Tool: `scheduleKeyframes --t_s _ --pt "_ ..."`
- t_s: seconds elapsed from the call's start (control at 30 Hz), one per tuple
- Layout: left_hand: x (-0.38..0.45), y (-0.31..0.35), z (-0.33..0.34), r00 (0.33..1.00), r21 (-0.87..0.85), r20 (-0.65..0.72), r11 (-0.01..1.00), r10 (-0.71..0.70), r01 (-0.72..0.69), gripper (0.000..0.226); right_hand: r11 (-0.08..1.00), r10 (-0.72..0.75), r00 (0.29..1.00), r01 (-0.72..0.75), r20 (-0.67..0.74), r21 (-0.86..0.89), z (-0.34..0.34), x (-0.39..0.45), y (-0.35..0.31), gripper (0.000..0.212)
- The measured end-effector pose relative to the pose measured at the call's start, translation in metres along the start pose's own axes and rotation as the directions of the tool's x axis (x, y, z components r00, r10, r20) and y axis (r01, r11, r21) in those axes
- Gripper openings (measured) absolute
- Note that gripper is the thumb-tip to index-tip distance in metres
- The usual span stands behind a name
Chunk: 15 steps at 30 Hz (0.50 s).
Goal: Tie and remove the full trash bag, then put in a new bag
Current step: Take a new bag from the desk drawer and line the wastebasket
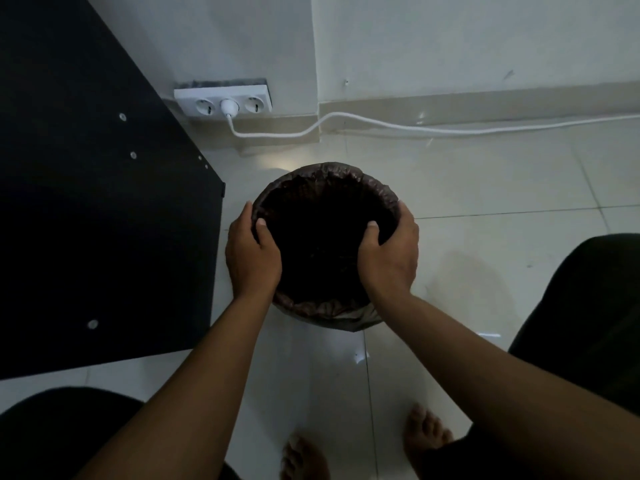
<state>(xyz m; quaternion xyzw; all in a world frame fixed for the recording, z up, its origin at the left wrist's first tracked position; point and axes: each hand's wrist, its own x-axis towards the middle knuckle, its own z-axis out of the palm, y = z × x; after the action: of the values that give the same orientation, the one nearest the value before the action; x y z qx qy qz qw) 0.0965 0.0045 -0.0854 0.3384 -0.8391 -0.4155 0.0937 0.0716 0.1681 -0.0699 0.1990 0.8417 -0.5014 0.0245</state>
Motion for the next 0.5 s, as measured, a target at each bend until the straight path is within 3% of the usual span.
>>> scheduleKeyframes --t_s 0.1,0.23,0.37,0.43,0.5 --pt "-0.002 0.005 -0.002 0.999 0.149 -0.048 0.989 0.006 0.001 0.048 0.999 0.005 0.999 -0.004 0.05 -0.032 -0.003 0.01 -0.004 0.056" --pt "0.011 0.019 -0.001 0.947 0.396 0.012 0.868 0.32 -0.299 0.048 0.976 -0.116 0.992 0.123 0.048 -0.179 -0.01 0.027 -0.01 0.047" --pt "0.041 0.051 0.029 0.728 0.329 0.302 0.649 0.616 -0.686 0.041 0.922 -0.286 0.94 0.323 0.186 -0.214 -0.003 0.051 -0.017 0.041" --pt "0.051 0.07 0.048 0.636 0.288 0.432 0.57 0.639 -0.769 0.041 0.918 -0.277 0.926 0.334 0.258 -0.215 0.004 0.062 -0.019 0.041" --pt "0.061 0.081 0.064 0.6 0.265 0.542 0.558 0.589 -0.787 0.039 0.924 -0.245 0.927 0.312 0.283 -0.22 0.008 0.069 -0.018 0.04"
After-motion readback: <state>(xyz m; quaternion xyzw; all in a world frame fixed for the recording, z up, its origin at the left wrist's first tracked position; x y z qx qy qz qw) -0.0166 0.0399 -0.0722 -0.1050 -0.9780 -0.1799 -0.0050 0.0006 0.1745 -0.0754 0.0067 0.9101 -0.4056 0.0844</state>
